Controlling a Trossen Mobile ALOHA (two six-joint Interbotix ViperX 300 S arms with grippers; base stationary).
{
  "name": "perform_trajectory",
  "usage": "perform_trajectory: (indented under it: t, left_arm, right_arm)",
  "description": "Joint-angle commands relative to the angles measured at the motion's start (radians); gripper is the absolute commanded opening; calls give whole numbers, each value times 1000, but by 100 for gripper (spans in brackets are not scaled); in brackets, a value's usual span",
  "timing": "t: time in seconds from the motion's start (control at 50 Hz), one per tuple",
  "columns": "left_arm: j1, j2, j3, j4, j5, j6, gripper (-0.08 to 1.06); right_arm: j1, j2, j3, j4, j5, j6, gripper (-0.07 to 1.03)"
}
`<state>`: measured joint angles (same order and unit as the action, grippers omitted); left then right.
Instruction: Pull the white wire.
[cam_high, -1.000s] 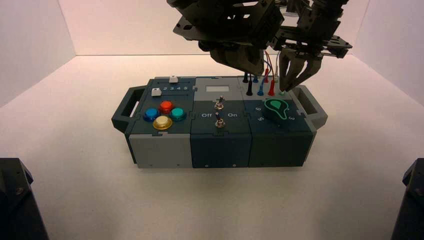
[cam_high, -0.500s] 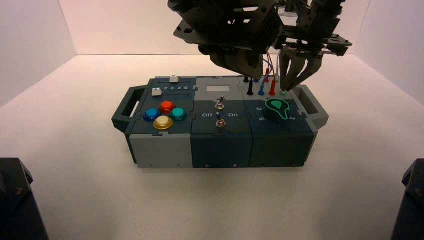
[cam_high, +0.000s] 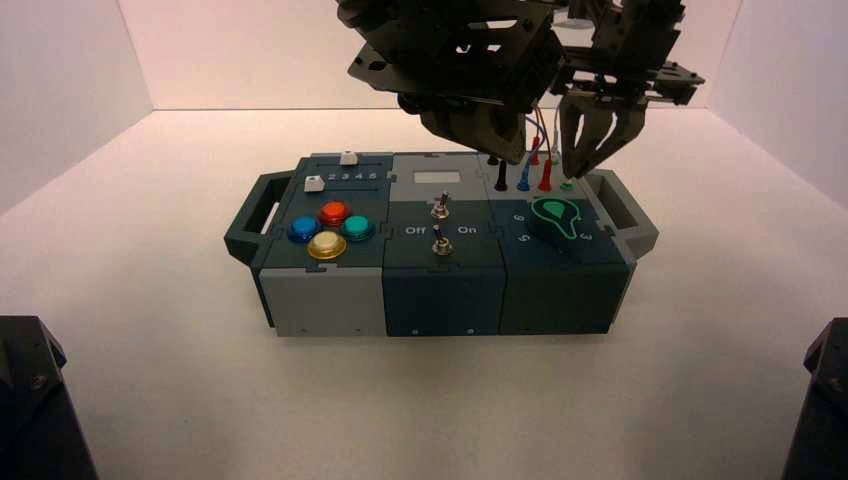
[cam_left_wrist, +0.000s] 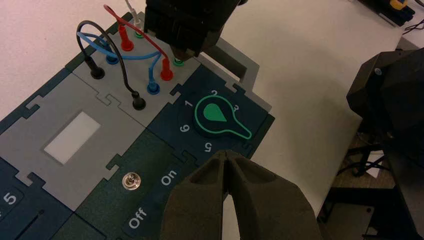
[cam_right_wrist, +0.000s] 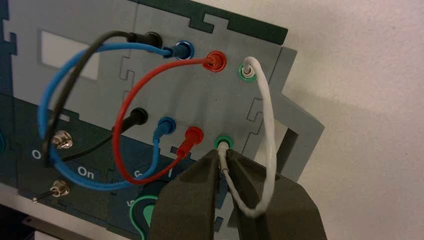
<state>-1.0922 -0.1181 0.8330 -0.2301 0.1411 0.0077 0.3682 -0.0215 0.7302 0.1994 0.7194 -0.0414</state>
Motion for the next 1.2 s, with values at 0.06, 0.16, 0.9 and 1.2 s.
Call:
perform_trajectory:
  t: [0.06, 0.16, 0.9, 1.2]
  left_arm:
    - [0, -11, -26, 3, -9, 2, -3]
    - [3, -11, -28, 3, -9, 0, -3]
    - [48, -6, -51, 9, -14, 5, -3]
    - [63, 11, -86, 9, -14, 14, -3]
  right_arm:
    - [0, -60, -63, -15, 12, 3, -3]
    - [0, -71, -66, -26, 29, 6, -3]
    - [0, -153, 48, -46, 104, -9, -3]
    - [11, -167, 23, -48, 156, -12, 29]
